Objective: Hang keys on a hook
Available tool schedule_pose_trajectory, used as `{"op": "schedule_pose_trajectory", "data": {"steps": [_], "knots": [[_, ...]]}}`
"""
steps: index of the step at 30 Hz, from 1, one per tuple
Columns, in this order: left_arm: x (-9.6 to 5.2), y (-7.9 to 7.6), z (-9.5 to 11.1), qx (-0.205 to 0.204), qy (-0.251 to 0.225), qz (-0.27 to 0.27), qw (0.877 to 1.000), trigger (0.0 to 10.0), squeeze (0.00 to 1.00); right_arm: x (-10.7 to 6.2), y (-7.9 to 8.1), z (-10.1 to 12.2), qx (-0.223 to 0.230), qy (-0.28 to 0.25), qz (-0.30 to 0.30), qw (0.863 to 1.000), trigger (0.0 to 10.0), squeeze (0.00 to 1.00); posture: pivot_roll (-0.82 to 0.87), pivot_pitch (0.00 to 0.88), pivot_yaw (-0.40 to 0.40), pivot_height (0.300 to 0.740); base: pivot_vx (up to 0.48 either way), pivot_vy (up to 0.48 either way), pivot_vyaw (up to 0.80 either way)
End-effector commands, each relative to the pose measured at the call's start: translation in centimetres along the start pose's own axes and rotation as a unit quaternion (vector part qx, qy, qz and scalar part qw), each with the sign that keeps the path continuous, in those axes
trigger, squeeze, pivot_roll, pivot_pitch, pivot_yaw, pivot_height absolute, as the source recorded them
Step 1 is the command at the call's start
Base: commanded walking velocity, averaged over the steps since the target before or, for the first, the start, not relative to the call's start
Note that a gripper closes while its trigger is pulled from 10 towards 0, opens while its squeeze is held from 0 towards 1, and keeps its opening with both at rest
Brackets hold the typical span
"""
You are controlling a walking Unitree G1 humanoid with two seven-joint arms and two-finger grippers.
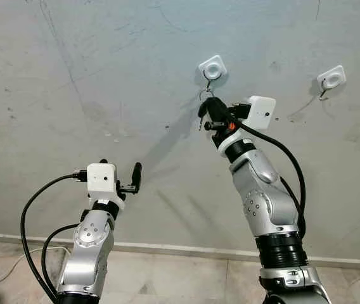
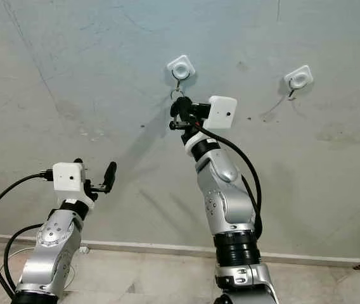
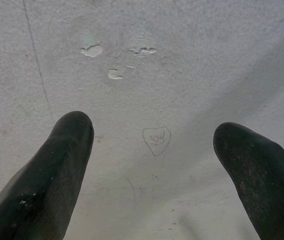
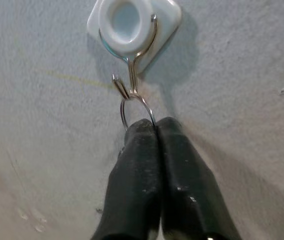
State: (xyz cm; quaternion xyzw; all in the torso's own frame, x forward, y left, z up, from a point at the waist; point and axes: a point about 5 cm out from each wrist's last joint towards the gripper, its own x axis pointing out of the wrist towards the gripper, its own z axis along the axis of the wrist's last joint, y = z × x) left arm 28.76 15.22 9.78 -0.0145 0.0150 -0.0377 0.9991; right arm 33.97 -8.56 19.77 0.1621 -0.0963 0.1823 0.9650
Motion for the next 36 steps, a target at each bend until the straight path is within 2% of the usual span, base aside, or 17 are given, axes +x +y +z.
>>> {"op": "schedule_pose_trajectory", "data": {"steps": [1, 2, 4, 10, 15, 18, 23, 26, 27, 31, 36], "knots": [[0.2, 0.1, 0.1, 0.006, 0.002, -0.001, 1.000, 10.0, 0.00, -1.3, -1.5, -2.7, -0.025, 0.061, -0.033, 0.997, 10.0, 1.00, -0.01, 0.023, 0.009, 0.740, 0.000, 0.000, 0.00], [0.2, 0.1, 0.1, 0.005, 0.000, -0.001, 1.000, 10.0, 0.00, -1.6, -1.6, -2.7, -0.075, 0.054, -0.030, 0.995, 10.0, 1.00, -0.01, 0.022, 0.009, 0.740, 0.000, 0.000, 0.00], [0.2, 0.1, 0.2, 0.004, -0.003, -0.002, 1.000, 10.0, 0.00, -1.9, -1.5, -2.4, -0.109, 0.041, -0.021, 0.993, 10.0, 1.00, -0.01, 0.020, 0.010, 0.740, 0.000, 0.000, 0.00], [0.2, 0.2, 0.4, 0.007, -0.006, -0.003, 1.000, 10.0, 0.00, -2.5, -1.9, -2.2, -0.130, 0.031, -0.028, 0.991, 10.0, 1.00, -0.01, 0.018, 0.010, 0.740, 0.000, 0.000, 0.00], [-0.1, 0.7, 0.3, 0.016, -0.005, 0.003, 1.000, 10.0, 0.00, -3.4, -2.5, -2.2, -0.176, 0.017, -0.037, 0.984, 10.0, 1.00, -0.01, 0.017, 0.009, 0.740, 0.000, 0.000, 0.00], [-0.6, 1.1, 0.1, 0.026, -0.004, 0.007, 1.000, 10.0, 0.00, -4.7, -3.3, -2.5, -0.228, 0.017, -0.054, 0.972, 10.0, 1.00, -0.01, 0.018, 0.009, 0.740, 0.000, 0.000, 0.00], [-1.2, 1.5, -0.5, 0.036, 0.007, 0.017, 0.999, 10.0, 0.00, -6.3, -3.9, -3.2, -0.248, 0.023, -0.071, 0.966, 10.0, 1.00, -0.01, 0.016, 0.005, 0.740, 0.000, 0.000, 0.00], [-2.1, 1.9, -1.1, 0.051, 0.017, 0.021, 0.998, 10.0, 0.00, -8.0, -4.1, -4.1, -0.256, 0.039, -0.072, 0.963, 10.0, 1.00, -0.01, 0.017, 0.004, 0.740, 0.000, 0.000, 0.00], [-2.8, 2.2, -1.6, 0.053, 0.024, 0.020, 0.998, 10.0, 0.00, -9.0, -4.2, -4.7, -0.252, 0.053, -0.076, 0.963, 10.0, 1.00, -0.01, 0.017, 0.004, 0.740, 0.000, 0.000, 0.00], [-3.5, 2.5, -1.7, 0.059, 0.022, 0.021, 0.998, 10.0, 0.00, -10.0, -4.3, -5.1, -0.253, 0.062, -0.080, 0.962, 10.0, 1.00, -0.02, 0.018, 0.002, 0.740, 0.000, 0.000, 0.00], [-4.7, 3.1, -2.2, 0.057, 0.041, 0.029, 0.997, 10.0, 0.00, -11.3, -4.2, -5.2, -0.232, 0.079, -0.086, 0.966, 10.0, 1.00, -0.02, 0.019, 0.002, 0.740, 0.000, 0.000, 0.00]]}}
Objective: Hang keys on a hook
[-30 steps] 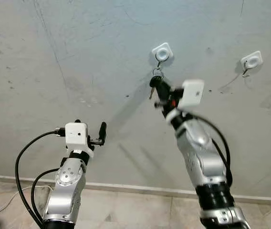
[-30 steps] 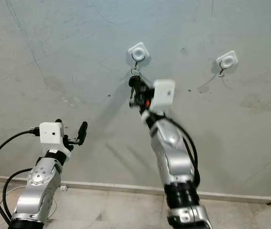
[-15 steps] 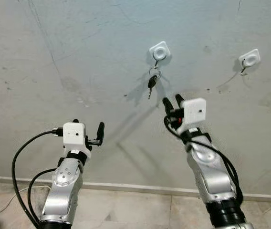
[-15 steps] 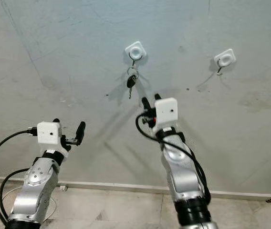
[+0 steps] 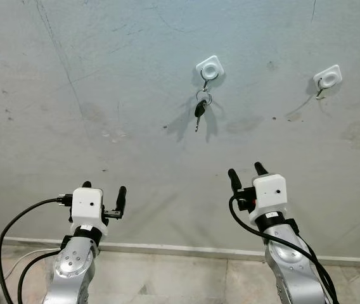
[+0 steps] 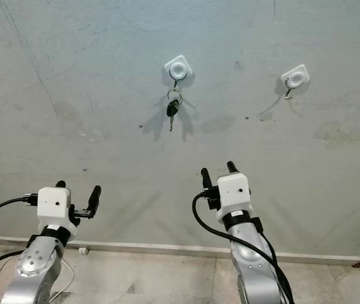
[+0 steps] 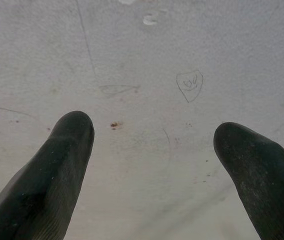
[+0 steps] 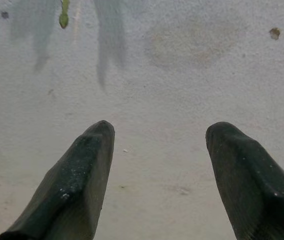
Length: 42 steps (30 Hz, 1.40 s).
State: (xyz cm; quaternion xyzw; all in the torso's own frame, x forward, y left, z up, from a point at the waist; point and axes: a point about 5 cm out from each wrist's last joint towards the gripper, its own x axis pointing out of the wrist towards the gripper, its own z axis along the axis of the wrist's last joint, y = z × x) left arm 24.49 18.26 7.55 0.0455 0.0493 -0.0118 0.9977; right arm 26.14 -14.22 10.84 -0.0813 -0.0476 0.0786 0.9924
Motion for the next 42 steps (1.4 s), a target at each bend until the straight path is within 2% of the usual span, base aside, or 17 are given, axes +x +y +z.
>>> {"op": "schedule_pose_trajectory", "data": {"steps": [1, 12, 14, 18, 19, 20, 22, 23, 28, 42], "knots": [[-0.25, 0.29, -0.03, -0.001, 0.005, 0.002, 1.000, 10.0, 0.00, -0.23, 0.16, 0.17, 0.009, 0.001, 0.005, 1.000, 10.0, 1.00, -0.02, 0.019, 0.002, 0.740, 0.000, 0.000, 0.00], [-0.11, -0.32, 0.05, -0.002, 0.008, -0.015, 1.000, 10.0, 0.00, -0.14, 0.28, 0.71, 0.013, 0.001, 0.015, 1.000, 10.0, 0.98, -0.02, 0.018, -0.008, 0.740, 0.000, 0.000, 0.00], [-0.14, -0.06, -0.09, -0.001, 0.012, -0.010, 1.000, 10.0, 0.00, -0.24, 0.28, 0.58, 0.012, 0.006, 0.017, 1.000, 10.0, 0.74, -0.02, 0.018, -0.008, 0.740, 0.000, 0.000, 0.00], [-0.03, -0.02, -0.13, -0.003, 0.015, -0.007, 1.000, 10.0, 0.00, -0.26, 0.34, 0.59, 0.013, 0.008, 0.018, 1.000, 10.0, 0.74, -0.02, 0.019, -0.010, 0.740, 0.000, 0.000, 0.00], [0.07, -0.10, -0.04, -0.004, 0.013, -0.007, 1.000, 10.0, 0.00, -0.23, 0.38, 0.58, 0.013, 0.009, 0.020, 1.000, 10.0, 0.38, -0.03, 0.019, -0.010, 0.740, 0.000, 0.000, 0.00], [0.10, -0.17, -0.03, -0.003, 0.012, -0.008, 1.000, 10.0, 0.00, -0.23, 0.40, 0.57, 0.014, 0.010, 0.021, 1.000, 10.0, 0.33, -0.03, 0.019, -0.010, 0.740, 0.000, 0.000, 0.00], [0.14, -0.29, -0.02, -0.003, 0.013, -0.009, 1.000, 10.0, 0.00, -0.23, 0.44, 0.54, 0.015, 0.012, 0.022, 1.000, 10.0, 0.31, -0.03, 0.019, -0.010, 0.740, 0.000, 0.000, 0.00], [0.15, -0.31, -0.03, -0.003, 0.013, -0.010, 1.000, 10.0, 0.00, -0.23, 0.46, 0.56, 0.016, 0.012, 0.023, 1.000, 10.0, 0.00, -0.03, 0.019, -0.010, 0.740, 0.000, 0.000, 0.00], [0.13, -0.29, -0.09, -0.005, 0.018, -0.009, 1.000, 10.0, 0.00, -0.22, 0.53, 0.45, 0.025, 0.018, 0.023, 0.999, 10.0, 0.00, -0.03, 0.020, -0.007, 0.740, 0.102, 0.000, 0.00], [0.27, -0.46, -0.07, -0.010, 0.022, -0.015, 1.000, 10.0, 0.00, -0.04, 0.77, 0.33, 0.033, 0.024, 0.027, 0.999, 10.0, 0.00, -0.02, 0.018, -0.007, 0.740, -0.415, 0.000, 0.00]]}}
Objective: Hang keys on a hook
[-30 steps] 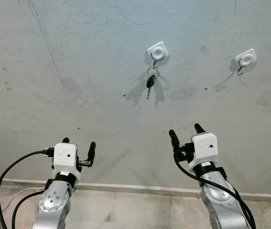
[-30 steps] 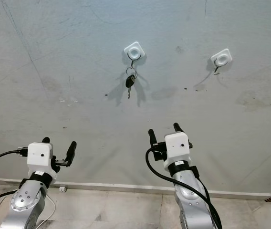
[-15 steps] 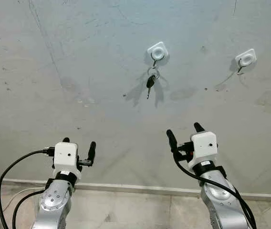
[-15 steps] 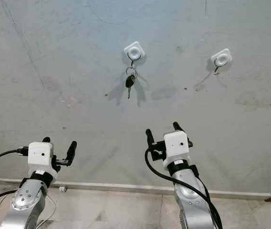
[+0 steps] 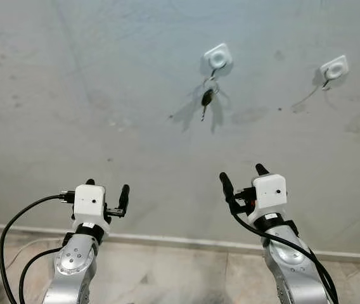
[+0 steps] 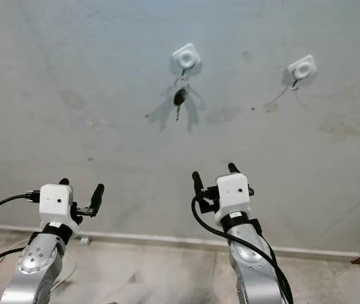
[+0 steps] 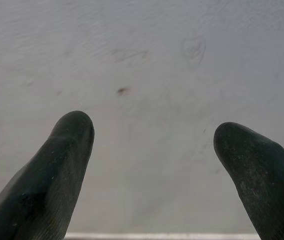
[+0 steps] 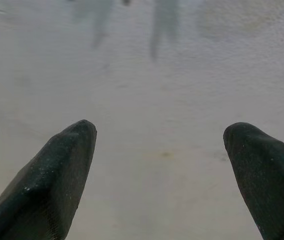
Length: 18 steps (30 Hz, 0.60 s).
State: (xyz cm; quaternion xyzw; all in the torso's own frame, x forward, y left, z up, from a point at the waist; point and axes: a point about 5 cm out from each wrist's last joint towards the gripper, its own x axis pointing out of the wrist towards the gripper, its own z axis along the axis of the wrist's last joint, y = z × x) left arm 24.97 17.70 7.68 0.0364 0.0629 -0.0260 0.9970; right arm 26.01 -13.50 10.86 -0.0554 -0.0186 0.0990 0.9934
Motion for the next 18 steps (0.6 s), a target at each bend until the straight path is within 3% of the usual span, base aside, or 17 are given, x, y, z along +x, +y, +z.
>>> {"op": "schedule_pose_trajectory", "data": {"steps": [1, 11, 18], "knots": [[-0.19, 0.06, -0.29, -0.002, 0.009, 0.001, 1.000, 10.0, 0.00, -0.03, 0.06, 0.18, 0.004, -0.001, 0.006, 1.000, 10.0, 0.00, -0.02, 0.018, -0.007, 0.740, -0.431, 0.000, 0.00], [-0.12, 0.02, -0.23, -0.001, 0.008, -0.002, 1.000, 10.0, 0.00, 0.12, 0.14, 0.19, 0.005, -0.001, 0.007, 1.000, 10.0, 0.00, -0.02, 0.016, -0.007, 0.740, -0.428, 0.000, 0.00], [0.05, -0.09, -0.07, -0.004, 0.005, -0.003, 1.000, 10.0, 0.00, 0.08, 0.09, 0.16, 0.006, 0.000, 0.005, 1.000, 10.0, 0.00, -0.02, 0.020, -0.005, 0.740, -0.279, 0.000, 0.00]]}}
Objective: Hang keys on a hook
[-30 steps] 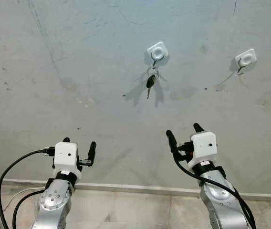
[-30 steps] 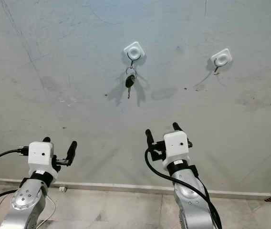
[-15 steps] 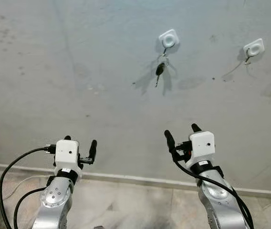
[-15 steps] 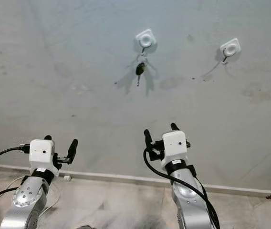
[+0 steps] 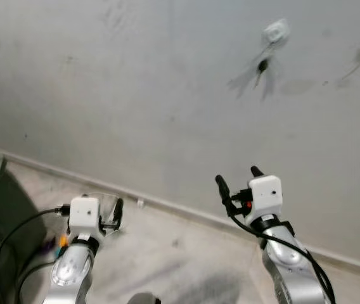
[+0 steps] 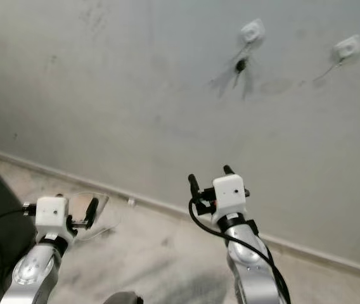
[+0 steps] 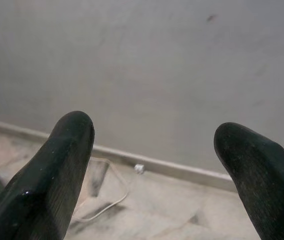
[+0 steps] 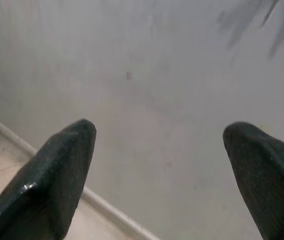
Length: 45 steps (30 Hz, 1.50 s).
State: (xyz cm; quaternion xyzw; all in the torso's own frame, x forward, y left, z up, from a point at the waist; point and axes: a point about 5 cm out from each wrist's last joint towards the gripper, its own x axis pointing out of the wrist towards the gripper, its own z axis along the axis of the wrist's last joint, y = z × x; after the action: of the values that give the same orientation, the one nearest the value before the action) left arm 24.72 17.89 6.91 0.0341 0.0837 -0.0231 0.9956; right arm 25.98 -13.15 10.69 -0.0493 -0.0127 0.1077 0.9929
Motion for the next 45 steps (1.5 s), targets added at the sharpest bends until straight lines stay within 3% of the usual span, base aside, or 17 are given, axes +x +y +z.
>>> {"op": "schedule_pose_trajectory", "data": {"steps": [1, 12, 20, 38, 45], "knots": [[0.2, -0.2, 0.8, -0.002, -0.016, -0.005, 1.000, 10.0, 0.00, 0.0, -0.3, 0.3, 0.000, -0.005, -0.004, 1.000, 10.0, 0.00, -0.02, 0.020, -0.005, 0.740, 0.000, 0.000, 0.00], [0.6, -0.4, 0.8, -0.014, -0.014, -0.023, 1.000, 10.0, 0.00, 0.0, -0.3, 0.1, 0.009, 0.002, -0.008, 1.000, 10.0, 0.00, -0.03, 0.025, -0.003, 0.740, 0.000, 0.000, 0.00], [1.0, -0.9, 1.0, -0.035, -0.015, -0.029, 0.999, 10.0, 0.00, -0.1, -0.6, -0.1, 0.009, 0.014, -0.014, 1.000, 10.0, 0.00, -0.04, 0.027, -0.004, 0.740, 0.000, 0.000, -0.73], [1.3, -1.3, 1.2, -0.036, -0.019, -0.029, 0.999, 10.0, 0.00, 0.4, -0.8, -0.1, 0.014, 0.018, -0.017, 1.000, 10.0, 0.00, -0.03, 0.027, -0.010, 0.740, 0.000, 0.000, -0.80], [1.4, -1.4, 1.2, -0.032, -0.019, -0.031, 0.999, 10.0, 0.00, 0.5, -0.7, -0.1, 0.015, 0.017, -0.012, 1.000, 10.0, 0.00, -0.04, 0.022, -0.010, 0.740, 0.000, 0.000, -0.07]]}}
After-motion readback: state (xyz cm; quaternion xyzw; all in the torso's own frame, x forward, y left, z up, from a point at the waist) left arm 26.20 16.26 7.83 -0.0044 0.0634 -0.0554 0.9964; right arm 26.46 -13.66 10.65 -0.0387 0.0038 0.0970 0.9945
